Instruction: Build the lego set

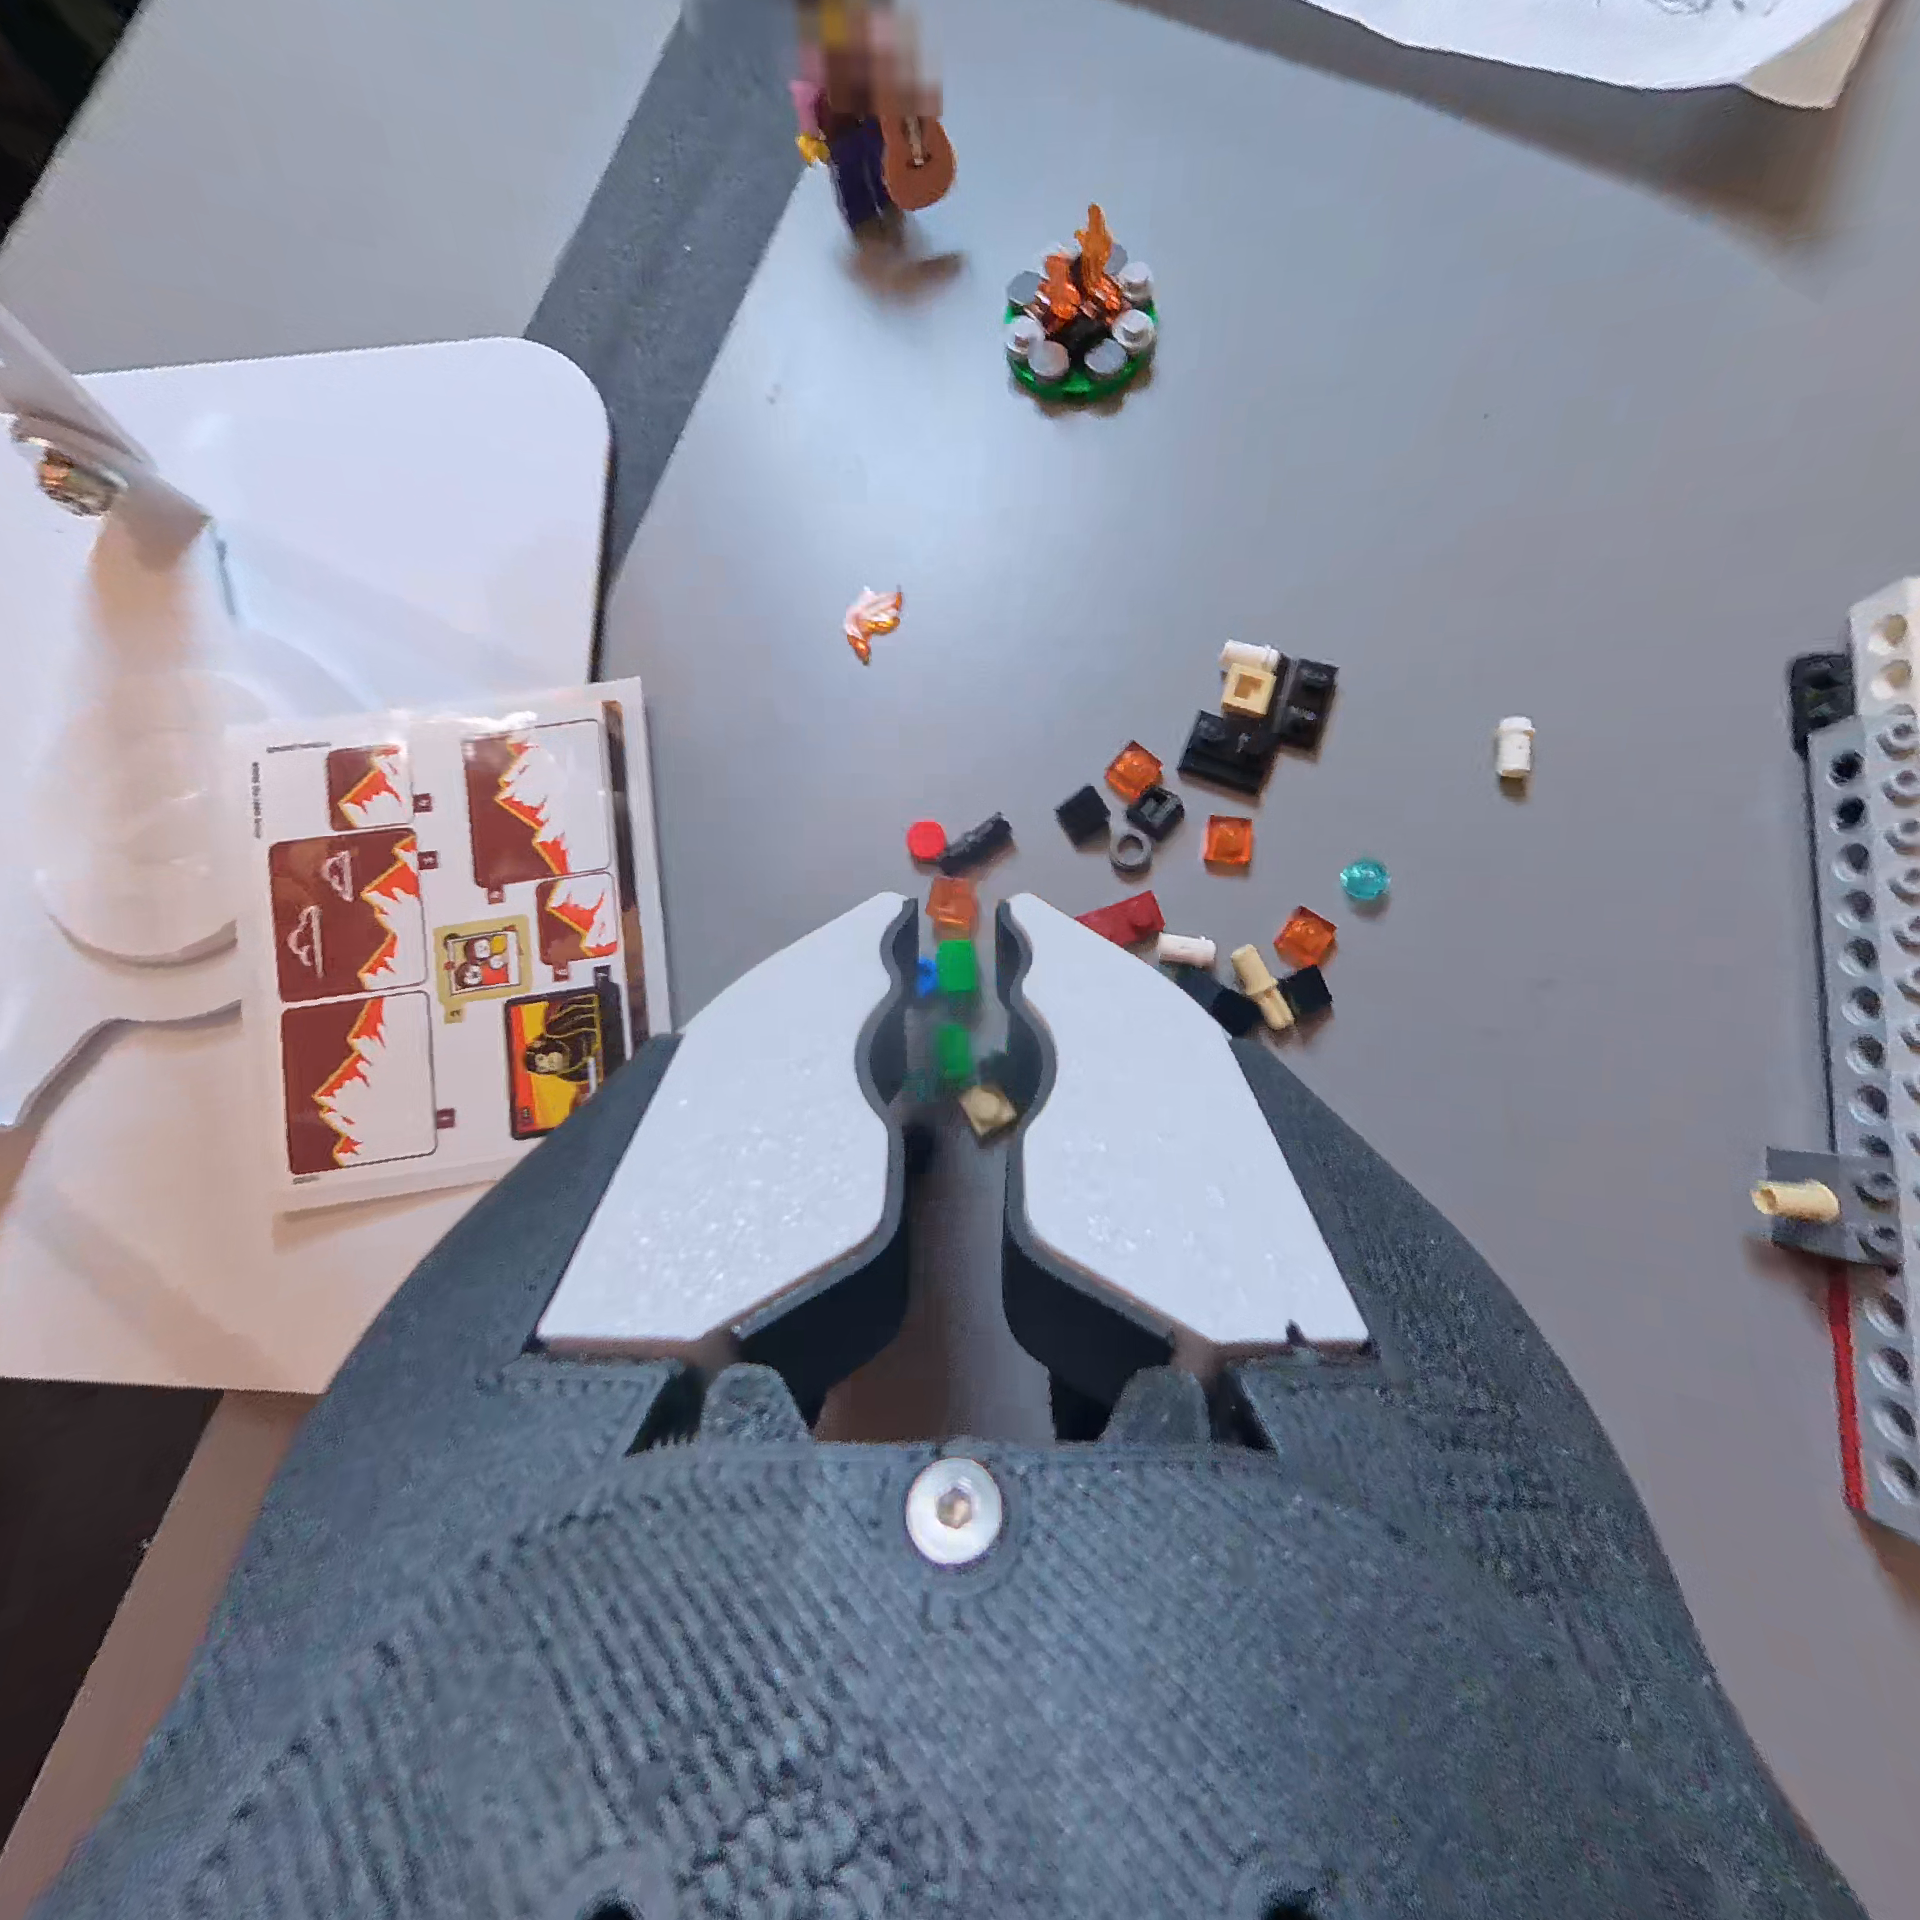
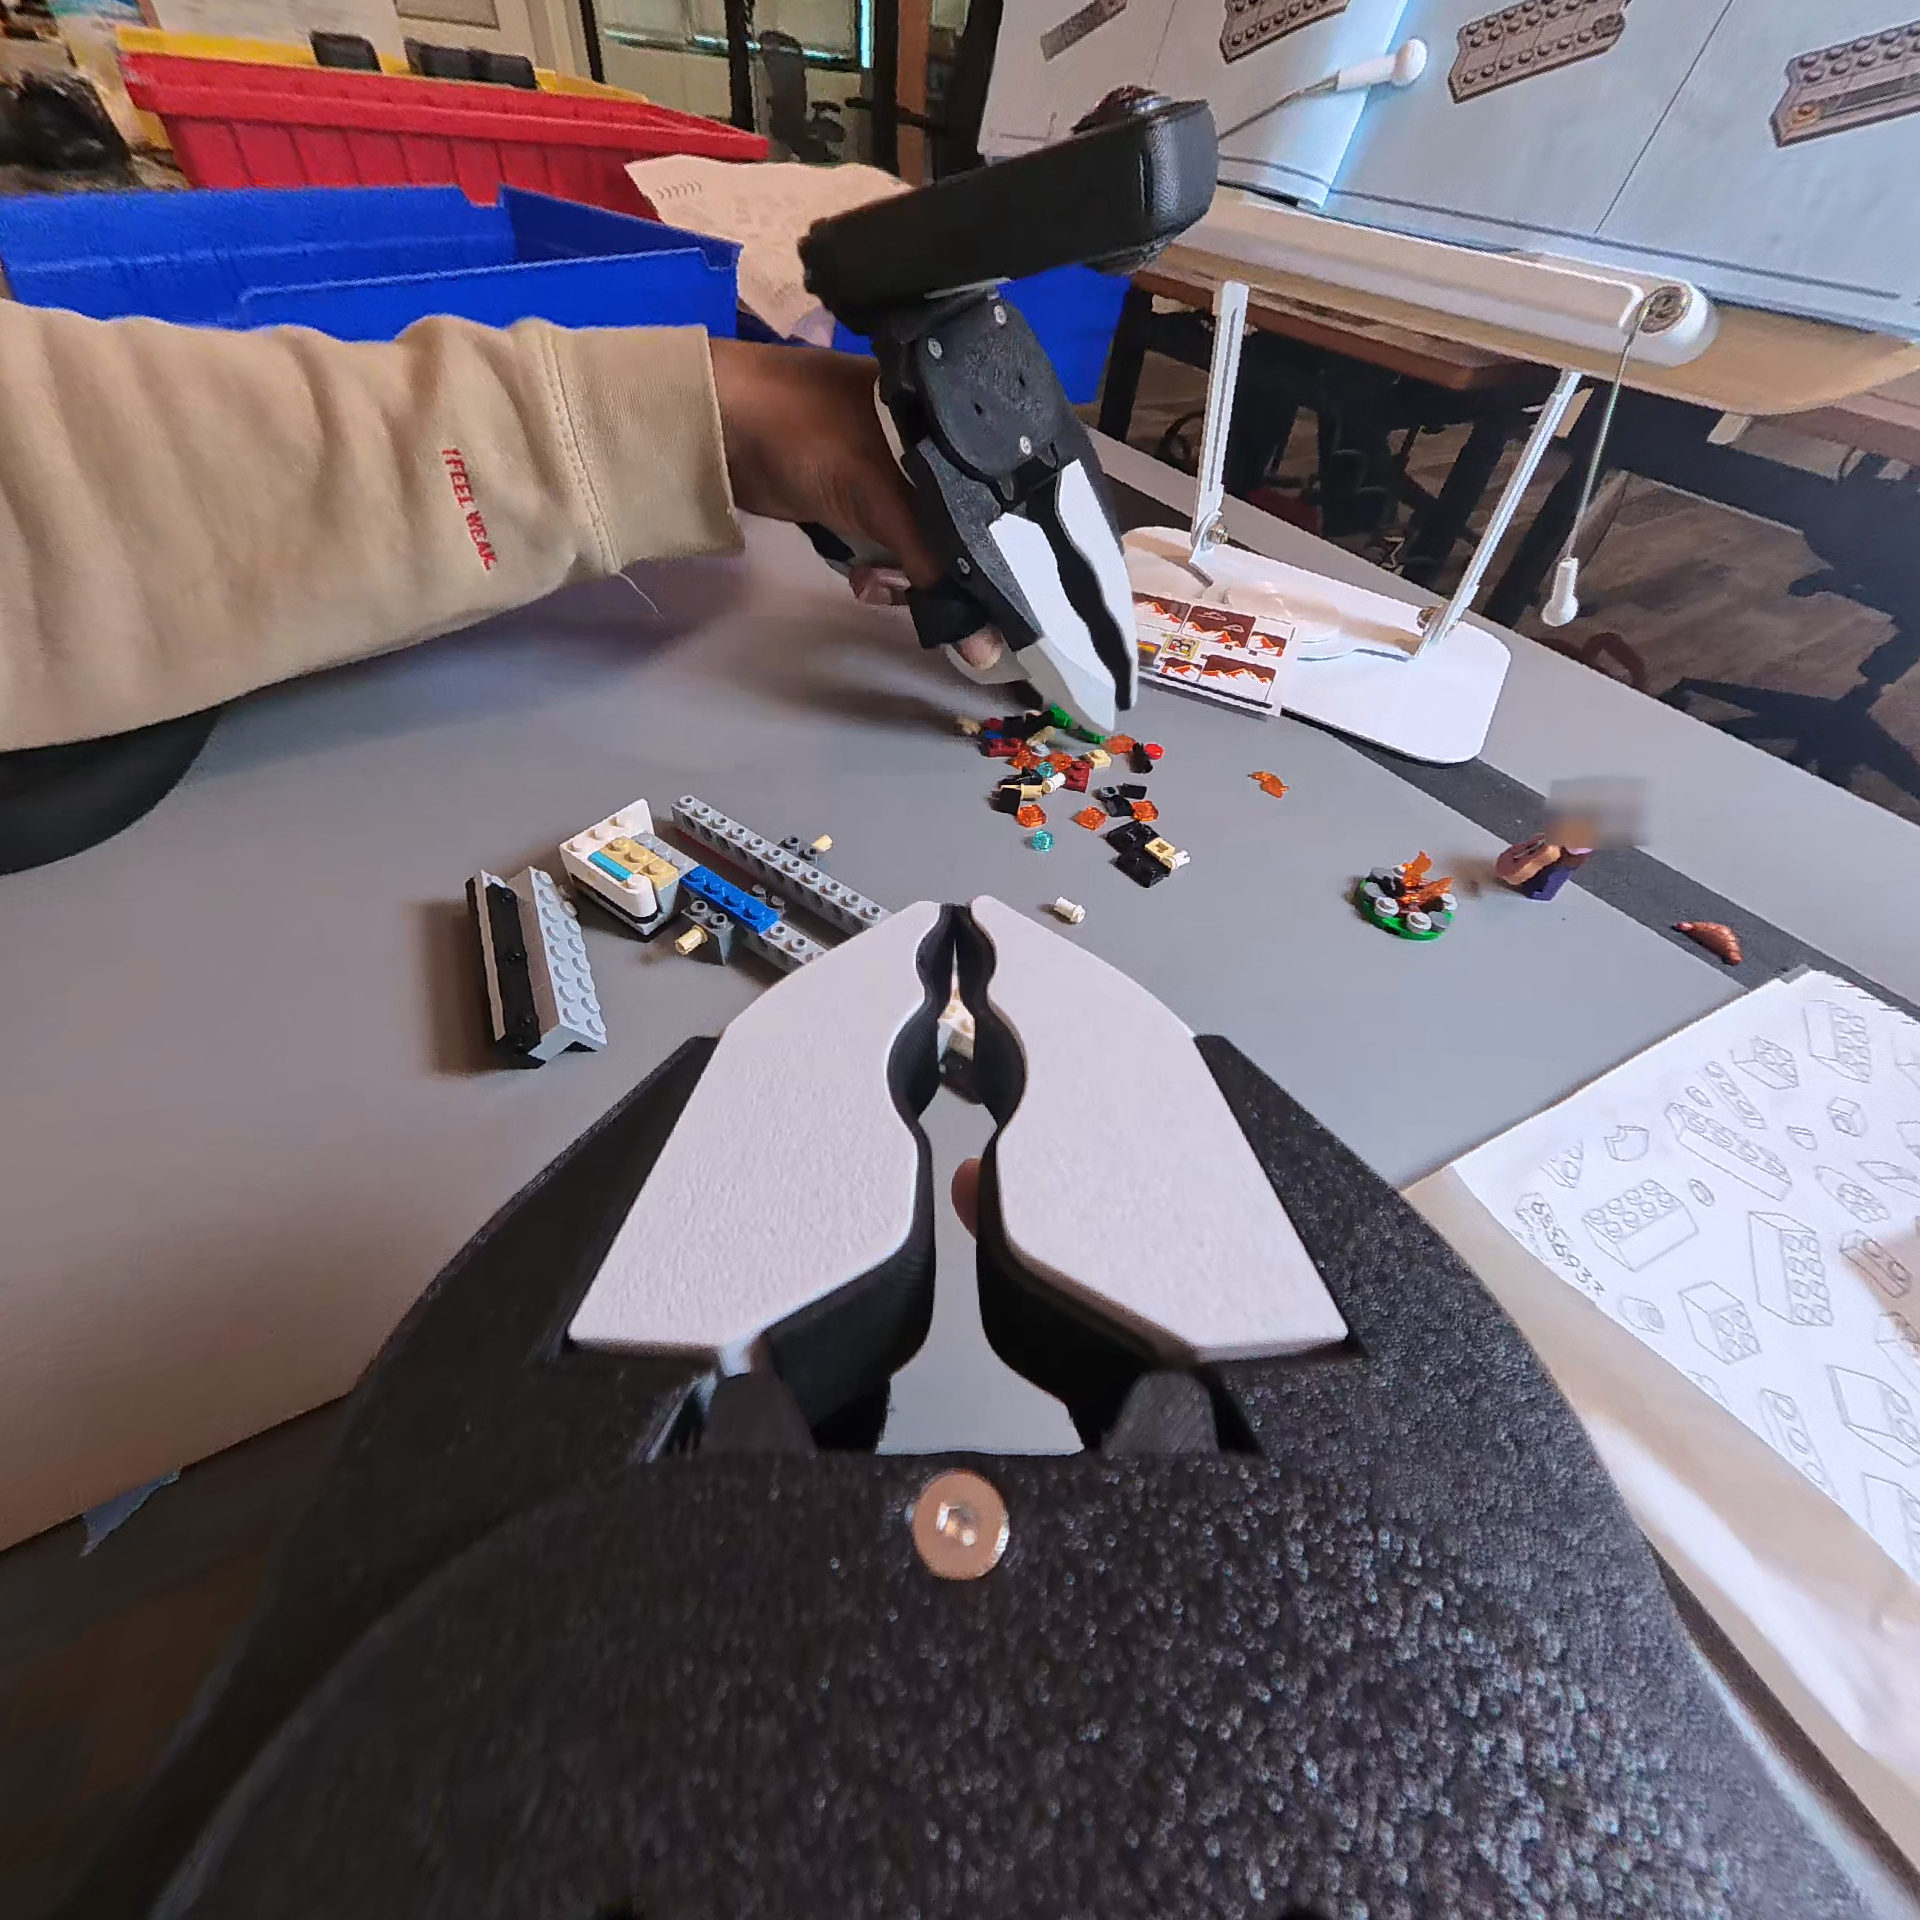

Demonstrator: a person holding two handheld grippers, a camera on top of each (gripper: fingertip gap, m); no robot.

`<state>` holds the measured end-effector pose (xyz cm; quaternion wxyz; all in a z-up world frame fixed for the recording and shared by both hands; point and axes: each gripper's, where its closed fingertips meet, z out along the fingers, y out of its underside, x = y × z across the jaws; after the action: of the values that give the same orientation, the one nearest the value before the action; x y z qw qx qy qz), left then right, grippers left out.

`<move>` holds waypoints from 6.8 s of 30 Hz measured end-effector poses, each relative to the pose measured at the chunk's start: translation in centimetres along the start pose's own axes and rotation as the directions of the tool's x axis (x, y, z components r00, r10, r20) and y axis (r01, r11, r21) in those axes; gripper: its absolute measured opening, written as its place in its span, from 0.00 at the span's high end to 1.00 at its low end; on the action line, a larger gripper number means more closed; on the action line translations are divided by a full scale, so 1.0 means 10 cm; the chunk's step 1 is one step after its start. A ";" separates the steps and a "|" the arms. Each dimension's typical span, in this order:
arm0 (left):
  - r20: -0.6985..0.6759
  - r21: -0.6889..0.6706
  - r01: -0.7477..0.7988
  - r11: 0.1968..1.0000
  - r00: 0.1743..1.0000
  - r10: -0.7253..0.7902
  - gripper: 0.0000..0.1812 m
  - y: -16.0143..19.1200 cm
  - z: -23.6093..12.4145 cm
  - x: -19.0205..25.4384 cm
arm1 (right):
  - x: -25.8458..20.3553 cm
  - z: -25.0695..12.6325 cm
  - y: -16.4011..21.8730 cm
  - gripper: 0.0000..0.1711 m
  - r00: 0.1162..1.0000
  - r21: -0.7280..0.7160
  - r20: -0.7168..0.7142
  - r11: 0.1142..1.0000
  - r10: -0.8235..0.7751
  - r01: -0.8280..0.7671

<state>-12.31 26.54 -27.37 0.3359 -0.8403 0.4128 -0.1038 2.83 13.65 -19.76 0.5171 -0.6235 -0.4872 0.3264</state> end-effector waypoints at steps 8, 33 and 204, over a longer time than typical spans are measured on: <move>-0.117 -0.170 -0.173 0.970 0.981 0.154 0.95 0.24 -0.12 0.35 | -0.05 0.00 0.01 1.00 1.000 -0.008 0.020 1.000 -0.021 0.022; -0.129 -0.160 -0.126 0.979 0.986 0.106 0.95 0.24 -0.11 0.39 | -0.10 0.00 0.04 1.00 0.997 -0.029 0.038 0.998 -0.060 0.061; -0.851 0.370 0.724 0.582 0.515 -0.100 0.93 -0.44 -1.79 2.34 | -1.22 0.05 -0.77 0.97 0.777 0.306 0.000 0.739 -0.630 0.600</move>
<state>-2.75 2.02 -13.42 0.3792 -0.5995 0.2051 -0.6743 -3.50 2.19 -13.65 0.6550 -0.3273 -0.6387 0.2366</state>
